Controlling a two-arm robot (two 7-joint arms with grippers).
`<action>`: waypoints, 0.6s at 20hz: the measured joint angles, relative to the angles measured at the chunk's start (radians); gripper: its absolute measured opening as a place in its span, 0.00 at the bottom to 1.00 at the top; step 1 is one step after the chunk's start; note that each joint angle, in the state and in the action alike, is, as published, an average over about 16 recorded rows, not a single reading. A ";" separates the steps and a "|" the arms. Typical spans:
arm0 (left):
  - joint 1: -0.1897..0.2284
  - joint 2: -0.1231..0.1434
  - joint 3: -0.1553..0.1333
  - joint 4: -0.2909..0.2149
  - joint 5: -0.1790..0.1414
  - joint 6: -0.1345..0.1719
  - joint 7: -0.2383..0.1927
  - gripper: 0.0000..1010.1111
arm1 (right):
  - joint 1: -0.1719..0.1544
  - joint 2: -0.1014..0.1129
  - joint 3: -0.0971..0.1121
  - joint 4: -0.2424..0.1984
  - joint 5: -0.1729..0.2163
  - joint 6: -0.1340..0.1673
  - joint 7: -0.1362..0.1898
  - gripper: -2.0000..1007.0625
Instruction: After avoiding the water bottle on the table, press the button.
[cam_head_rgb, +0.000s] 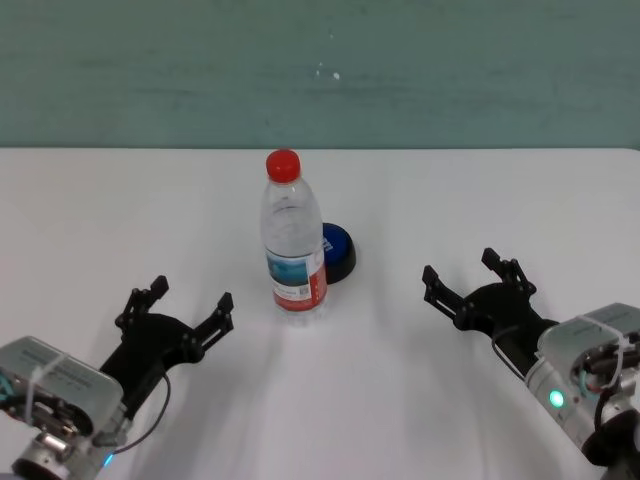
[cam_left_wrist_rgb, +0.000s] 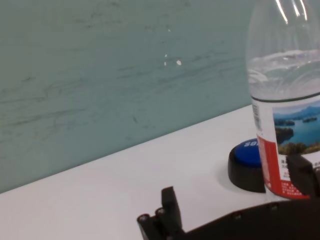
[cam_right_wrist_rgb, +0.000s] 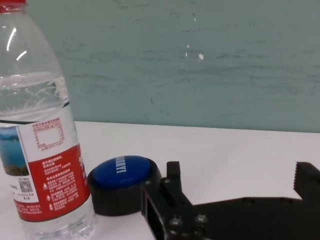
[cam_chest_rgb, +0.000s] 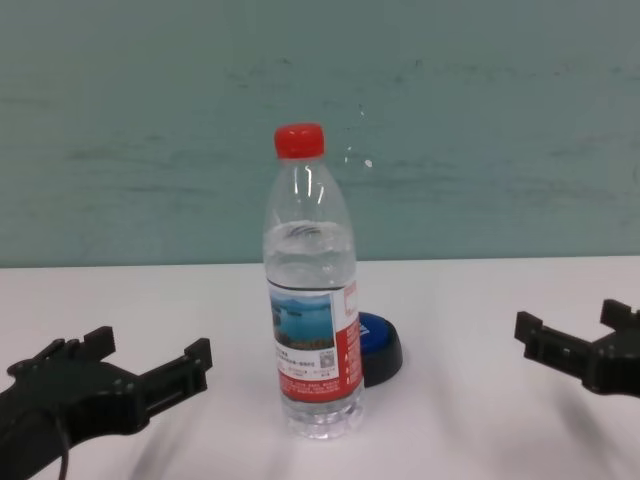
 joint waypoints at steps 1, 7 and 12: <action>0.000 0.000 0.000 0.000 0.000 0.000 0.000 0.99 | 0.000 -0.001 0.001 0.003 0.004 -0.002 0.002 1.00; 0.000 0.000 0.000 0.000 0.000 0.000 0.000 0.99 | 0.003 -0.001 0.001 0.013 0.018 -0.003 0.008 1.00; 0.000 0.000 0.000 0.000 0.000 0.000 0.000 0.99 | 0.004 0.000 0.000 0.017 0.026 -0.002 0.011 1.00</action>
